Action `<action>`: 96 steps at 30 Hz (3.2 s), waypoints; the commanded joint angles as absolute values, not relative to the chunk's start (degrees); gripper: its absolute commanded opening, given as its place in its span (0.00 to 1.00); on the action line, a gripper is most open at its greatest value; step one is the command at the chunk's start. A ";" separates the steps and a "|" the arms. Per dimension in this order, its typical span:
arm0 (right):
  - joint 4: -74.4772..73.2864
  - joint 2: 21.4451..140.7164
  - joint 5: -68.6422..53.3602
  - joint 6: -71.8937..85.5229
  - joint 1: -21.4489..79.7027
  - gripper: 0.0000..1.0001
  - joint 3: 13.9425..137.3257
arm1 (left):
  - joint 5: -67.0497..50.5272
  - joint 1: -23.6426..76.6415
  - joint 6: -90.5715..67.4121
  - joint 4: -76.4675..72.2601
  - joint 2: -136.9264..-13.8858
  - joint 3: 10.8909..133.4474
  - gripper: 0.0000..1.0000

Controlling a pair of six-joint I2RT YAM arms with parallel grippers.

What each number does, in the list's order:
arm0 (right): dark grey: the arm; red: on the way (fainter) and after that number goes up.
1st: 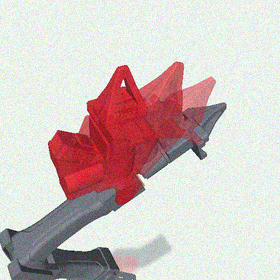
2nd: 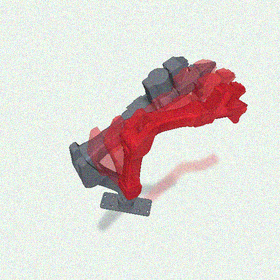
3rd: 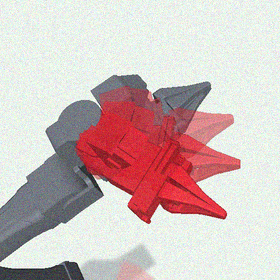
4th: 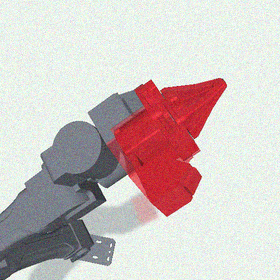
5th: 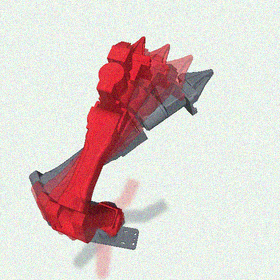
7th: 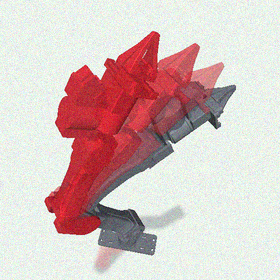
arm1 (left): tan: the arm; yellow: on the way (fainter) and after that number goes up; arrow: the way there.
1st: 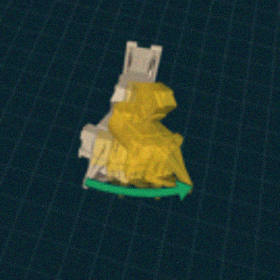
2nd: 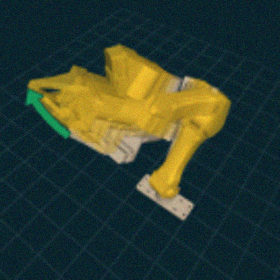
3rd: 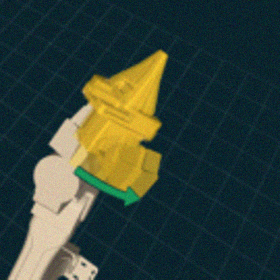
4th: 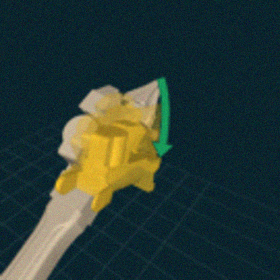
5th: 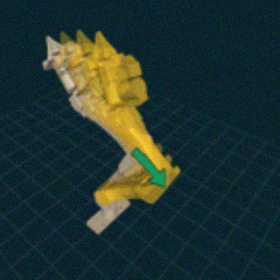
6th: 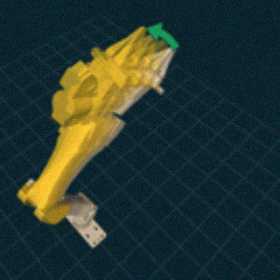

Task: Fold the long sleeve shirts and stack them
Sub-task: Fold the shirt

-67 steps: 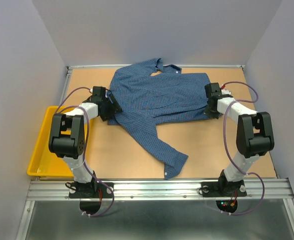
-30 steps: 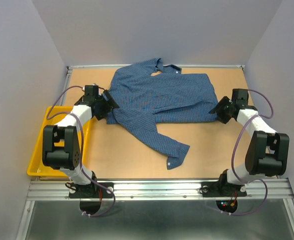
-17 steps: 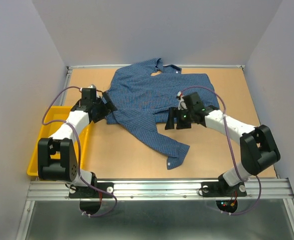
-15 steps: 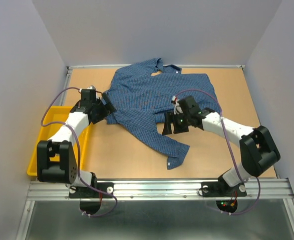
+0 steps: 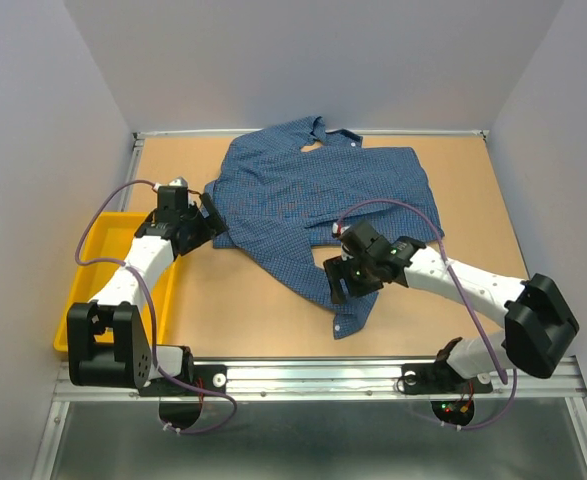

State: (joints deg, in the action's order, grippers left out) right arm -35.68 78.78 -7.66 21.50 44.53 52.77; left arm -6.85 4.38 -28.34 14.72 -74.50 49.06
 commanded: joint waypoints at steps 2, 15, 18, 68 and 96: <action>-41.74 79.63 -2.73 25.22 47.98 0.77 51.51 | -6.06 4.39 -27.33 15.29 -72.69 48.17 0.96; -44.03 77.00 9.58 31.20 47.82 0.75 54.57 | -6.59 4.39 -26.89 15.29 -72.60 48.25 0.96; -43.95 75.94 8.61 31.99 44.22 0.72 55.02 | -6.85 4.39 -26.98 15.29 -72.77 48.16 0.96; -21.27 95.09 8.61 31.82 25.75 0.51 48.34 | -7.65 4.39 -26.72 13.71 -73.39 45.35 0.96; -28.93 115.18 15.55 13.19 26.02 0.01 129.08 | -8.88 4.39 -26.02 15.03 -73.13 47.55 0.96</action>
State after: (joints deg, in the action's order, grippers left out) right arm -31.27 106.34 11.16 18.37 25.58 117.03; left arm -7.99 4.40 -26.98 14.87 -74.48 45.71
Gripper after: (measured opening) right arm 0.034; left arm 0.957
